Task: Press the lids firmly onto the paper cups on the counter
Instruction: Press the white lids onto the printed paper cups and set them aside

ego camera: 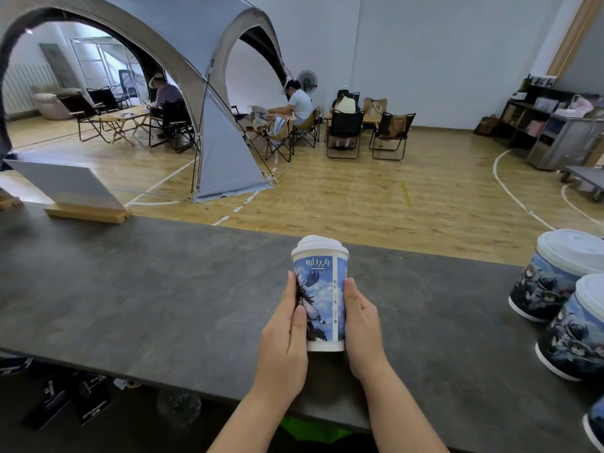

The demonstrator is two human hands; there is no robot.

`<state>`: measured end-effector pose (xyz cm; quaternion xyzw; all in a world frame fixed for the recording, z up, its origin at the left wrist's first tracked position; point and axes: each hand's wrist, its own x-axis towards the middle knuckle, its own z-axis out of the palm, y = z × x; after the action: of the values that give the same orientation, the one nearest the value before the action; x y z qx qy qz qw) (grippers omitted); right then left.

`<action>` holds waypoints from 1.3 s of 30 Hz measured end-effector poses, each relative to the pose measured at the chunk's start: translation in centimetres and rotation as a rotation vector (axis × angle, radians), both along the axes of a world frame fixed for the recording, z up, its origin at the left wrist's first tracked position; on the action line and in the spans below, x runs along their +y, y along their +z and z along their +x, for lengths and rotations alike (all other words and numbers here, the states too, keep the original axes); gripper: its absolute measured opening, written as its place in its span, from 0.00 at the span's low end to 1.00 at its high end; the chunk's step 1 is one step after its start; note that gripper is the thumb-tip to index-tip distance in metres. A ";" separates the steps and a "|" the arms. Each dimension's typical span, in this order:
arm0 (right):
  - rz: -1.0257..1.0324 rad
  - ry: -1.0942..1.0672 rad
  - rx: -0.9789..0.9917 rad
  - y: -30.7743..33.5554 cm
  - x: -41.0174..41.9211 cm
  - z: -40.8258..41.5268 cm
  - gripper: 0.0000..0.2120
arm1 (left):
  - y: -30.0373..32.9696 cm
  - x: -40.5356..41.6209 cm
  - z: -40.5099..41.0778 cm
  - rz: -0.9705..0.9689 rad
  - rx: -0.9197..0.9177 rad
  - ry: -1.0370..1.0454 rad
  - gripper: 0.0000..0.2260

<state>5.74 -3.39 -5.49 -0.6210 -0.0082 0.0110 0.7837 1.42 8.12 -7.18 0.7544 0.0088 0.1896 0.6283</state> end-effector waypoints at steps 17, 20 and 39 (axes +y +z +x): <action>0.246 -0.007 0.063 0.2 -0.4 -0.4 0.18 | 0.7 -3.1 -0.5 -0.016 -0.007 0.130 0.30; 0.274 0.003 0.050 0.0 -0.5 -0.9 0.22 | 0.7 -3.3 -0.5 -0.061 0.008 0.142 0.32; 0.059 0.045 -0.174 1.1 1.2 -3.1 0.10 | 1.8 0.7 -3.0 -0.467 0.042 0.057 0.21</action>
<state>2.69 -2.21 -4.38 -0.5960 -0.0907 -0.0255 0.7974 -1.60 8.81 -5.37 0.5918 0.0868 0.1846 0.7798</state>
